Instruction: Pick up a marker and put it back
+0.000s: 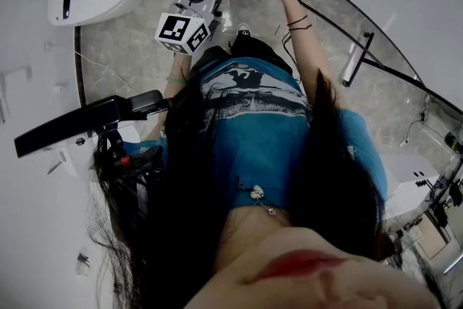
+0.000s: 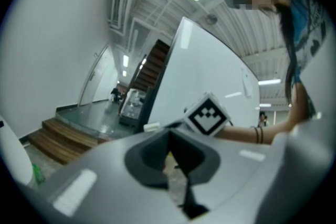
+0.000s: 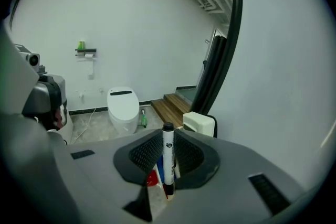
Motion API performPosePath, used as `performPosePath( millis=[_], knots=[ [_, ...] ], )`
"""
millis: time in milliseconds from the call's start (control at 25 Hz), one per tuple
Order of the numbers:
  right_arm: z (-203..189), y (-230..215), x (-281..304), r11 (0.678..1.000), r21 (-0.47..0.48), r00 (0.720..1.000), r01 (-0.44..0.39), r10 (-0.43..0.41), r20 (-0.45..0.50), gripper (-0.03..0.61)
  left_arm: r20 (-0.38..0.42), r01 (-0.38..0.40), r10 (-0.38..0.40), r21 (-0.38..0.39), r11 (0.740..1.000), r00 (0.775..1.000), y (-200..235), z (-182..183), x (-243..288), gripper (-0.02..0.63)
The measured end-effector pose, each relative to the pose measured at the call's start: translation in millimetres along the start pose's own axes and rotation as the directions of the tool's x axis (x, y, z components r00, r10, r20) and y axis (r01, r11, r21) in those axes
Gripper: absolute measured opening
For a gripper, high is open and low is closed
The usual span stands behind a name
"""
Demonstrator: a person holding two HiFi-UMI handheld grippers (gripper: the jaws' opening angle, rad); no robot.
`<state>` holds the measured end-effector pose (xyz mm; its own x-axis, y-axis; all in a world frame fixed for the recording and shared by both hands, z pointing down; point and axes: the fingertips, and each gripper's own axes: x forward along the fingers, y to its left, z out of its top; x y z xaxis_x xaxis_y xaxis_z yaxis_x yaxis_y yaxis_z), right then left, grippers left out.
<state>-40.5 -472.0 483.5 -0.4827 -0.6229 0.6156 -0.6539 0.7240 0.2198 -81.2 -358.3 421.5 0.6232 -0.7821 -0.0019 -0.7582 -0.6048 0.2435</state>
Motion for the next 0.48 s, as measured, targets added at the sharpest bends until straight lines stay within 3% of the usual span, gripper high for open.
performPosePath(
  millis=[480],
  knots=[
    [-6,0,17,1.0,0.005,0.999,0.017,-0.017,-0.03,0.074,-0.002,0.01,-0.01,0.012,1.0,1.0,-1,0,2,0.003]
  ],
)
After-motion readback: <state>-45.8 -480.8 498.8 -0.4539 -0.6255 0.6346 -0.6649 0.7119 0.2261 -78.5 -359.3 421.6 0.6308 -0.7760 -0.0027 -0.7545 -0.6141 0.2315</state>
